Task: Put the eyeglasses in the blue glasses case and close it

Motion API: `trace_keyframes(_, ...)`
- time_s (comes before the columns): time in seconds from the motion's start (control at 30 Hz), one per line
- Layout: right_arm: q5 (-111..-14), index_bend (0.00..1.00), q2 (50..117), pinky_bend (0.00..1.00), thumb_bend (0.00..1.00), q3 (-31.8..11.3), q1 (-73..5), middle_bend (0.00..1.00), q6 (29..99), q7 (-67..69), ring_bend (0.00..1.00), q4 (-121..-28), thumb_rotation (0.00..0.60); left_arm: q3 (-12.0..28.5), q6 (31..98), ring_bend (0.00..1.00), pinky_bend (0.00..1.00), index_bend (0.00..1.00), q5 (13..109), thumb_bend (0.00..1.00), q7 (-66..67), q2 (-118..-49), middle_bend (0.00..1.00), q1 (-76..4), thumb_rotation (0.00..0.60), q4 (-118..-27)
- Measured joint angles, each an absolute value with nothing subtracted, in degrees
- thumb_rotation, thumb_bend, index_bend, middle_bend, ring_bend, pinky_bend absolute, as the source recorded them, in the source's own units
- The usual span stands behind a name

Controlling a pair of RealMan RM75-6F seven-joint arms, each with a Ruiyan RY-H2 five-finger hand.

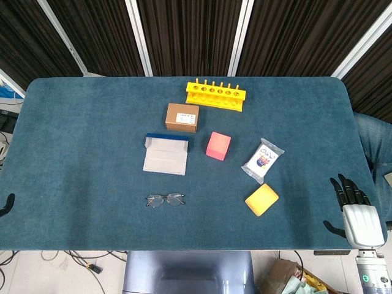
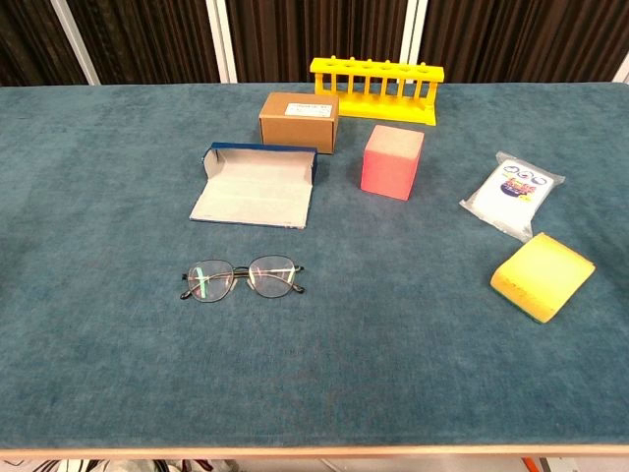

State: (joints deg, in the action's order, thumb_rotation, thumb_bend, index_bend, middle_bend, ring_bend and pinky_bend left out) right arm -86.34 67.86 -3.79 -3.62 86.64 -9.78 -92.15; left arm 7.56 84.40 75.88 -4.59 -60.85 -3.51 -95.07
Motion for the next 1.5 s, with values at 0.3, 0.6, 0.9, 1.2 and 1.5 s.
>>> trace_keyframes(0.3, -86.3, 0.01, 67.7, 0.22, 0.14, -3.8, -3.7, 0.00, 86.5, -9.5, 0.09, -92.2, 0.600, 7.4, 84.5, 0.00, 0.00, 0.04, 76.3, 0.35, -4.2, -61.0, 0.00, -3.5, 0.600, -95.2)
trace_keyframes(0.6, -86.2, 0.00, 67.7, 0.22, 0.14, -3.9, -3.6, 0.00, 86.6, -9.6, 0.09, -92.3, 0.600, 7.4, 84.2, 0.00, 0.00, 0.01, 76.1, 0.35, -4.5, -60.9, 0.00, -3.6, 0.600, -95.2)
trace_keyframes(0.9, -87.0, 0.00, 67.7, 0.22, 0.14, -4.0, -3.6, 0.00, 87.3, -8.3, 0.10, -91.9, 0.600, 7.3, 84.1, 0.00, 0.00, 0.01, 76.1, 0.35, -4.6, -60.8, 0.00, -3.6, 0.600, -95.3)
trace_keyframes(1.2, -86.6, 0.00, 67.6, 0.22, 0.14, -3.9, -3.5, 0.00, 87.0, -7.8, 0.10, -92.2, 0.600, 7.1, 83.9, 0.00, 0.00, 0.03, 77.0, 0.35, -4.3, -61.2, 0.00, -3.9, 0.600, -94.8)
trace_keyframes(1.5, -86.7, 0.00, 67.0, 0.22, 0.14, -4.0, -3.6, 0.00, 86.8, -6.2, 0.10, -91.9, 0.600, 6.7, 83.0, 0.00, 0.00, 0.10, 77.4, 0.35, -4.9, -61.3, 0.02, -4.3, 0.600, -94.5)
